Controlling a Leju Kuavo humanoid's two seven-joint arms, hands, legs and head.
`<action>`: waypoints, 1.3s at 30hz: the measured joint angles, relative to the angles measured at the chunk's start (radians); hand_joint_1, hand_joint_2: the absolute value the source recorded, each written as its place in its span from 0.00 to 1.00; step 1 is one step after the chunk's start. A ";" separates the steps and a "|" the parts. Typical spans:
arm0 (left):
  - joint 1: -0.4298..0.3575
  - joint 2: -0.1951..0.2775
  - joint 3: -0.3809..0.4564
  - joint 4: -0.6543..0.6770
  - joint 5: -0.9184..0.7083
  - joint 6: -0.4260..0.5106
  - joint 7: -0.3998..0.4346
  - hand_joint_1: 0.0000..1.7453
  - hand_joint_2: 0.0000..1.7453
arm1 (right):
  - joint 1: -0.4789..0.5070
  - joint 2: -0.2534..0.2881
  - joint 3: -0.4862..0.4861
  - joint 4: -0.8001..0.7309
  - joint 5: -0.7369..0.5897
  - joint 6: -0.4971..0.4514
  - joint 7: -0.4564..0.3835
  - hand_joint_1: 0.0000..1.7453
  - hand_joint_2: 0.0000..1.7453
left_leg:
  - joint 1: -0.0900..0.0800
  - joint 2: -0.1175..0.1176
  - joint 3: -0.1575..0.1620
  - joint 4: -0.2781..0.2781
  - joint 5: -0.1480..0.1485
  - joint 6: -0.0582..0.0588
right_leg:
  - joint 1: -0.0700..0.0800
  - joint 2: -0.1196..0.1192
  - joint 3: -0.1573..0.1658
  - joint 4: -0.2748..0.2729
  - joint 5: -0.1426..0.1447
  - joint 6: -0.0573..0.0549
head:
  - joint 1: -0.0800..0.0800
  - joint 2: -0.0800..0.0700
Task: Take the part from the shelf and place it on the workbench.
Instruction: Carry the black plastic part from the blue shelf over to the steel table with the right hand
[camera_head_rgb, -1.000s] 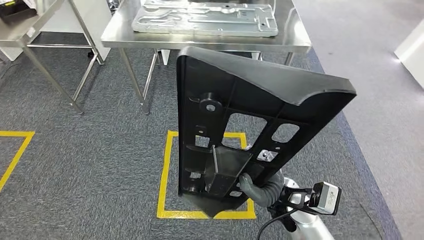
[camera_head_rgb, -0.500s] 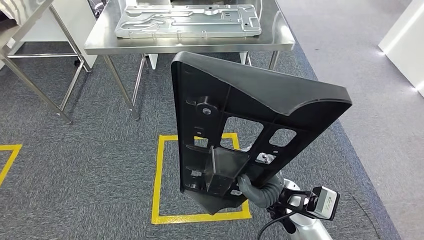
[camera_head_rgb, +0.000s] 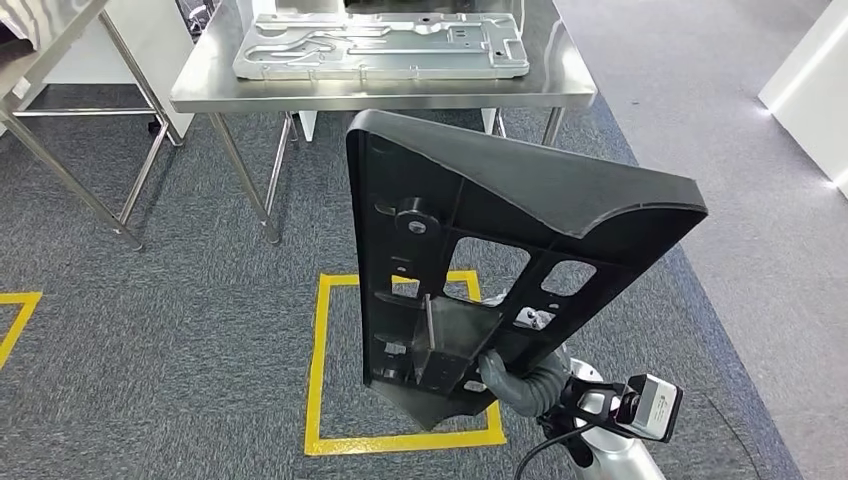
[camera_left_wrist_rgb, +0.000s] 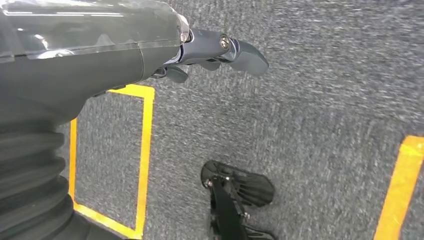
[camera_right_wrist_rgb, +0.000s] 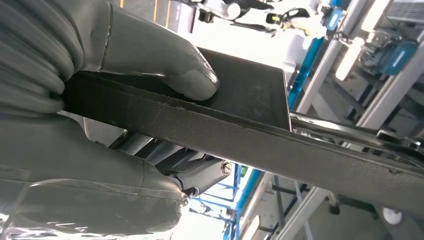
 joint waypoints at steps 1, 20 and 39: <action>0.000 0.000 0.000 0.000 0.000 0.000 0.000 0.00 1.00 | 0.000 0.001 -0.002 0.000 0.000 0.001 0.000 0.97 1.00 | -0.001 0.001 0.001 -0.001 -0.003 -0.005 | 0.003 0.001 0.003 -0.007 -0.008 -0.006 | 0.000 0.000; 0.001 0.010 0.000 0.000 -0.003 -0.003 -0.008 0.00 1.00 | 0.002 0.018 -0.017 -0.005 0.006 0.001 -0.002 0.97 1.00 | 0.001 -0.001 -0.059 0.001 0.058 0.013 | 0.008 0.021 0.079 0.006 -0.096 -0.008 | 0.000 0.000; -0.002 0.007 0.000 0.000 0.001 -0.007 -0.011 0.00 1.00 | 0.000 0.026 -0.018 -0.007 0.008 0.002 -0.002 0.97 1.00 | 0.011 0.001 -0.128 0.262 -0.118 -0.040 | -0.005 0.011 0.053 -0.012 -0.054 -0.042 | 0.000 0.000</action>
